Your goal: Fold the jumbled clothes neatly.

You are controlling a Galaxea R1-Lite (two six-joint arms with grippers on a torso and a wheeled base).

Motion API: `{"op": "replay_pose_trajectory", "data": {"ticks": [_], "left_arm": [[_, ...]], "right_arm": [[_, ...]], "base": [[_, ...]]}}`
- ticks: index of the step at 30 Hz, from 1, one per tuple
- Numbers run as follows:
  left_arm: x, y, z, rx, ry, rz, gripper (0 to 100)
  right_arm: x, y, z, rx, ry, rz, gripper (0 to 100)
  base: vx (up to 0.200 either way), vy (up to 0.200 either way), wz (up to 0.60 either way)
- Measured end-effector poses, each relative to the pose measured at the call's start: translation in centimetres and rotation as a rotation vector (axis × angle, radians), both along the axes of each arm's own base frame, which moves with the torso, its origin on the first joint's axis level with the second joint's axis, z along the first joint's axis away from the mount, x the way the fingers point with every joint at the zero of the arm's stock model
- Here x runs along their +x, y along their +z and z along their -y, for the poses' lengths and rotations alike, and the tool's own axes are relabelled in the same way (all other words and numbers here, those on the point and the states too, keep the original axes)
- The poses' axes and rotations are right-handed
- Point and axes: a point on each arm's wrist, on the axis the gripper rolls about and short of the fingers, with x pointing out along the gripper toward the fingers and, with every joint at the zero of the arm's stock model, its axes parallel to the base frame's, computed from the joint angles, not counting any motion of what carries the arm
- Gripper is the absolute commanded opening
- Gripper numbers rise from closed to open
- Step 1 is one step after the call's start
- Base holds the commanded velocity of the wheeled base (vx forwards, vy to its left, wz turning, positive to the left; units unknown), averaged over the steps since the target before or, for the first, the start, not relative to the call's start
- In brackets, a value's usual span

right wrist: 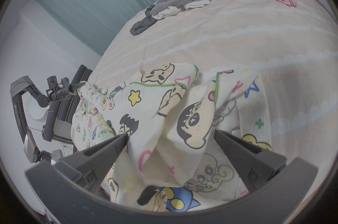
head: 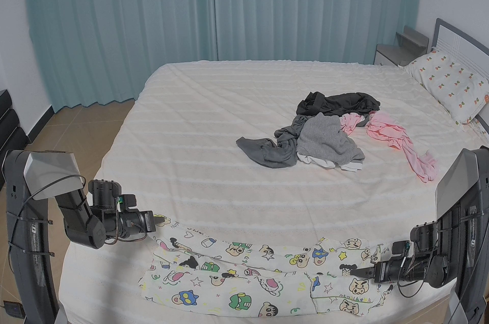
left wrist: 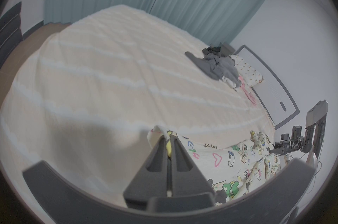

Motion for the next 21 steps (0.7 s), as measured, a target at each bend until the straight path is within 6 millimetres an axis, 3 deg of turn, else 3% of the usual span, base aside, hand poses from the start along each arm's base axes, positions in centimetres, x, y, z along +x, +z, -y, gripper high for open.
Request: {"op": "replay_pose_trajectory", "data": {"ticks": [21], "left_arm": [[1.1, 2.9, 0.3, -0.077, 0.036, 0.232, 0]], "right_arm": [[-0.1, -0.4, 0.0, -0.002, 0.001, -0.019, 100]], "base": [[0.0, 0.0, 0.0]]}}
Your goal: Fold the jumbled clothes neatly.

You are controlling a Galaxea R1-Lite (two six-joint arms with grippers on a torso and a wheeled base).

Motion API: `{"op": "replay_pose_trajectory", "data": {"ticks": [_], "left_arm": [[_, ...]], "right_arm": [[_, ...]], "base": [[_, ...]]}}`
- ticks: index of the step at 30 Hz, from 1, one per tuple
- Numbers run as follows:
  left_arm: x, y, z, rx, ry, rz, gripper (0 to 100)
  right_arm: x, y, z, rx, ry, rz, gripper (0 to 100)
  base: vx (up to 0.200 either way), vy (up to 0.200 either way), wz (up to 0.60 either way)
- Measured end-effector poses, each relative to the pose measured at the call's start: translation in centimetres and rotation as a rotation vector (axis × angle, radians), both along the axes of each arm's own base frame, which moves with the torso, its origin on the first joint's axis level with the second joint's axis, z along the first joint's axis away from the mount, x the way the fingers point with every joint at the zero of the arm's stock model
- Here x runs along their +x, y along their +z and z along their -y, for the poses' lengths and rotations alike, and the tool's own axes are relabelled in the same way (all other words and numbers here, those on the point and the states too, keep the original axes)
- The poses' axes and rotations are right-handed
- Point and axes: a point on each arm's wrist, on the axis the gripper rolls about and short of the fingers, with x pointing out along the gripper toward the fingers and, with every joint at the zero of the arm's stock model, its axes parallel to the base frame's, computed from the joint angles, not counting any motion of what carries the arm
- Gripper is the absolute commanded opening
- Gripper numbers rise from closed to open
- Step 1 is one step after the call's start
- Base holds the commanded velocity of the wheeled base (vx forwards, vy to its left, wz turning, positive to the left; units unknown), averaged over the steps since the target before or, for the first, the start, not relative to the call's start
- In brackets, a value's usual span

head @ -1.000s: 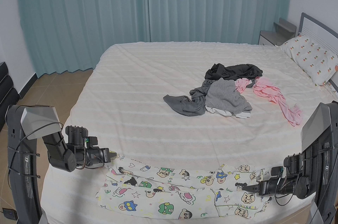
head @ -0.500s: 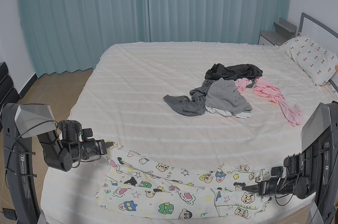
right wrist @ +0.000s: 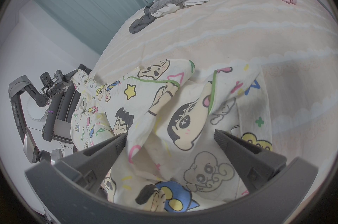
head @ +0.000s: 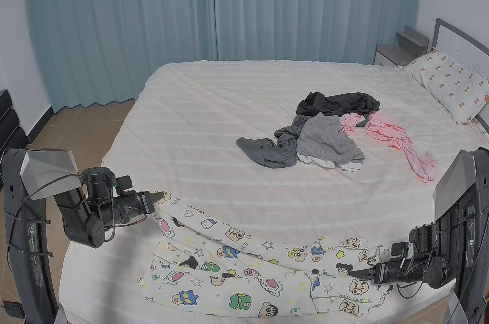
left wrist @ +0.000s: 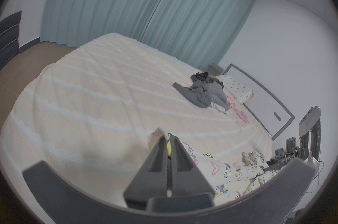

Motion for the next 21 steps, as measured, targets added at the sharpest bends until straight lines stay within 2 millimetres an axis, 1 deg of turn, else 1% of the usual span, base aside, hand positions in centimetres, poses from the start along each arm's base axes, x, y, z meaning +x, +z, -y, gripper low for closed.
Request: {"op": "replay_pose_trajectory", "data": {"ticks": [4, 11, 16, 21], "left_arm": [[-0.6, 0.3, 0.0, -0.017, 0.006, 0.041, 0], [-3.0, -0.2, 0.0, -0.024, -0.002, 0.034, 0], [-5.2, -1.1, -0.6, -0.006, -0.012, -0.027, 0], [-6.6, -2.5, -1.2, 0.084, -0.04, -0.054, 0]], "right_arm": [[0.0, 0.0, 0.0, 0.0, 0.0, -0.001, 100], [0.0, 0.0, 0.0, 0.0, 0.0, -0.002, 100], [0.0, 0.0, 0.0, 0.0, 0.0, -0.003, 100], [0.0, 0.0, 0.0, 0.0, 0.002, -0.001, 100]], "base": [[0.0, 0.0, 0.0], [0.0, 0.0, 0.0], [0.0, 0.0, 0.0], [0.0, 0.0, 0.0]]}}
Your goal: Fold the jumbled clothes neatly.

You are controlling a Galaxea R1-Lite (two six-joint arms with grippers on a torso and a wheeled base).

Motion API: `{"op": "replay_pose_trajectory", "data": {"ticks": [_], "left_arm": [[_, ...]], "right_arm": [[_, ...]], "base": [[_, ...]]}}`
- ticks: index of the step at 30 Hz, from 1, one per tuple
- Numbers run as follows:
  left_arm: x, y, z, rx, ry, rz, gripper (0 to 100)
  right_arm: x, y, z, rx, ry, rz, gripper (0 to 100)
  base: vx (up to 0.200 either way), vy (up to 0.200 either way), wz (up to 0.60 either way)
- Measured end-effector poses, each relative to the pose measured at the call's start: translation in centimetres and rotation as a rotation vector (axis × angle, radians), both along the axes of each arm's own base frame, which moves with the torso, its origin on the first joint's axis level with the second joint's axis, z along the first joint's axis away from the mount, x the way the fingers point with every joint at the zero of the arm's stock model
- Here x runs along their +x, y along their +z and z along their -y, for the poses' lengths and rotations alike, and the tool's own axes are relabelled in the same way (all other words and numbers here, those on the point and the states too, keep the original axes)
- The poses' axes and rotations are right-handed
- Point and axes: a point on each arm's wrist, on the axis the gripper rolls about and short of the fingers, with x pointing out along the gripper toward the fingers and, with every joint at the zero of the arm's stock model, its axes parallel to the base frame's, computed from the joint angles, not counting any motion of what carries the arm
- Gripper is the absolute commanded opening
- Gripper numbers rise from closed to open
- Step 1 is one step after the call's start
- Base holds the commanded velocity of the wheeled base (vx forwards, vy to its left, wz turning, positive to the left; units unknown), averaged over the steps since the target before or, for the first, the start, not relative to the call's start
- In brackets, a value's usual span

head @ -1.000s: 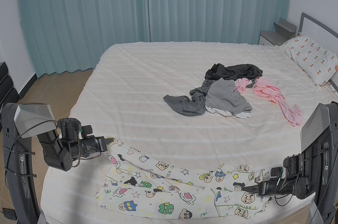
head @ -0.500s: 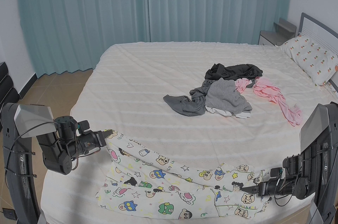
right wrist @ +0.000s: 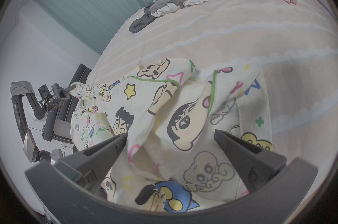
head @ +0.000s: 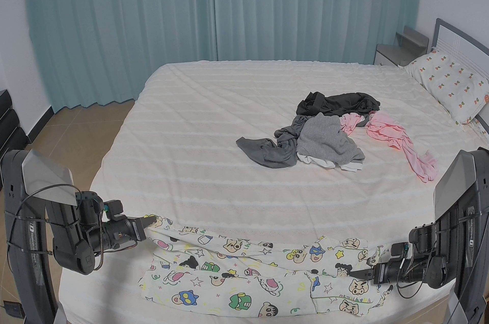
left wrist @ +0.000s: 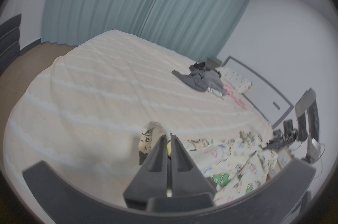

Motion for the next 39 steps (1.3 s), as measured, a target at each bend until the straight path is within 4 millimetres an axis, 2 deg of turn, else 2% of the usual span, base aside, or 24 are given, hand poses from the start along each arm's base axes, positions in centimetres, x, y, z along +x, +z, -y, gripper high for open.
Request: {"op": "replay_pose_trajectory", "data": {"ticks": [9, 16, 17, 24, 31, 39], "left_arm": [[-2.9, -2.9, -0.8, 0.141, -0.117, -0.064, 0], [-4.2, -3.9, -1.0, 0.149, -0.136, -0.12, 0], [-4.3, -3.9, -1.0, 0.15, -0.138, -0.123, 100], [-4.7, -4.1, -0.8, 0.146, -0.149, -0.145, 100], [-5.8, -3.9, -1.5, 0.127, -0.129, -0.18, 100], [-6.7, -2.7, -3.0, 0.095, -0.084, -0.173, 100]], "right_arm": [[0.1, 0.2, 0.0, -0.004, 0.013, 0.016, 100], [0.1, 0.3, 0.0, -0.005, 0.016, 0.022, 100], [0.1, 0.3, 0.0, -0.005, 0.016, 0.022, 100], [0.2, 0.7, -0.1, -0.003, 0.019, 0.04, 100], [0.4, 2.1, -0.9, -0.001, 0.042, 0.093, 100], [-0.5, 3.5, -1.5, 0.033, -0.085, -0.027, 100]], "base": [[0.0, 0.0, 0.0], [0.0, 0.0, 0.0], [0.0, 0.0, 0.0], [0.0, 0.0, 0.0], [0.0, 0.0, 0.0], [0.0, 0.0, 0.0]]}}
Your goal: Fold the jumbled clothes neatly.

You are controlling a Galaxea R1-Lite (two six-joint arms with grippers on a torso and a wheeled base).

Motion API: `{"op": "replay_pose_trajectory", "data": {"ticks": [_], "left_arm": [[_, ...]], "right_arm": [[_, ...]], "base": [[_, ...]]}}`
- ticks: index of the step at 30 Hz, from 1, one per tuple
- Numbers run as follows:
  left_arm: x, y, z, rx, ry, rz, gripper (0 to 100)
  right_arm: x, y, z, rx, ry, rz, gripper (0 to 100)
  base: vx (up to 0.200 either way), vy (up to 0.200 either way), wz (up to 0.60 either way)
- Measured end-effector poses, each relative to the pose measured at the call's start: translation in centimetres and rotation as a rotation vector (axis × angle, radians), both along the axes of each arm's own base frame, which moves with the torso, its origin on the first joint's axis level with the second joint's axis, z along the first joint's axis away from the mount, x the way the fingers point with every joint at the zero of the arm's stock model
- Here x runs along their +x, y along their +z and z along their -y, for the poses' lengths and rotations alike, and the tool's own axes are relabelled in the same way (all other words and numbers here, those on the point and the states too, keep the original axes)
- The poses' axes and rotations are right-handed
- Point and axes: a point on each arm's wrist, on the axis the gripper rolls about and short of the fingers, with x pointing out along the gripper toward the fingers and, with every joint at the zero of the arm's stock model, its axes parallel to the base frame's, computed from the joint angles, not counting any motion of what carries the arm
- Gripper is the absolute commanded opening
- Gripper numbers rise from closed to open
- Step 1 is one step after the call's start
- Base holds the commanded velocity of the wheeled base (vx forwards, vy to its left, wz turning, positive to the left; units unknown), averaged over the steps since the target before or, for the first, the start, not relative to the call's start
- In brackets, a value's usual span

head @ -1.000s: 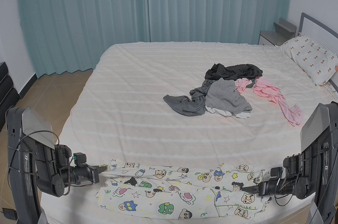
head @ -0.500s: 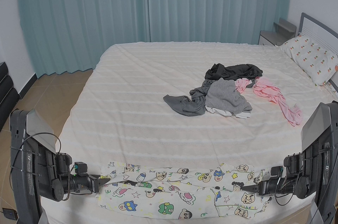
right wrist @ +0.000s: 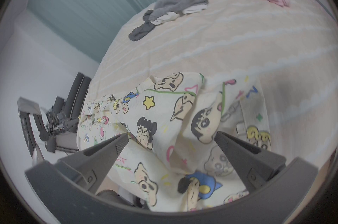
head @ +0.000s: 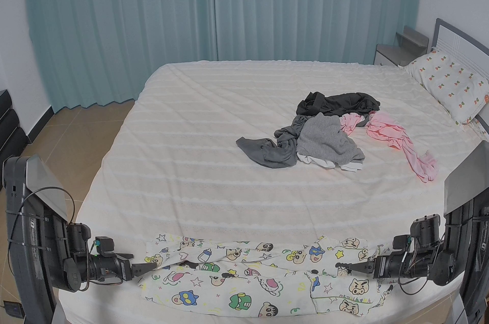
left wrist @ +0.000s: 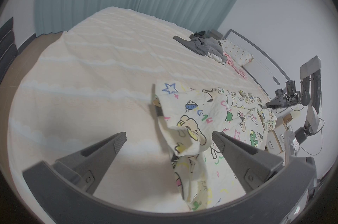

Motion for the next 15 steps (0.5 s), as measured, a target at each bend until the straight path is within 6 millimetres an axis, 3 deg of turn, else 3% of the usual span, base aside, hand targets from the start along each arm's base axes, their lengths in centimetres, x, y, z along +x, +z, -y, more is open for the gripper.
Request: {"op": "replay_pose_trajectory", "data": {"ticks": [7, 15], "left_arm": [[0.2, 1.2, -0.7, -0.054, 0.083, 0.003, 100], [2.0, 1.0, 2.5, 0.0, 0.117, -0.003, 100]], "right_arm": [[-0.7, 1.5, -0.2, 0.094, -0.11, -0.082, 100], [-1.0, 2.6, -0.3, 0.138, -0.121, -0.081, 100]], "base": [[0.0, 0.0, 0.0], [0.0, 0.0, 0.0]]}}
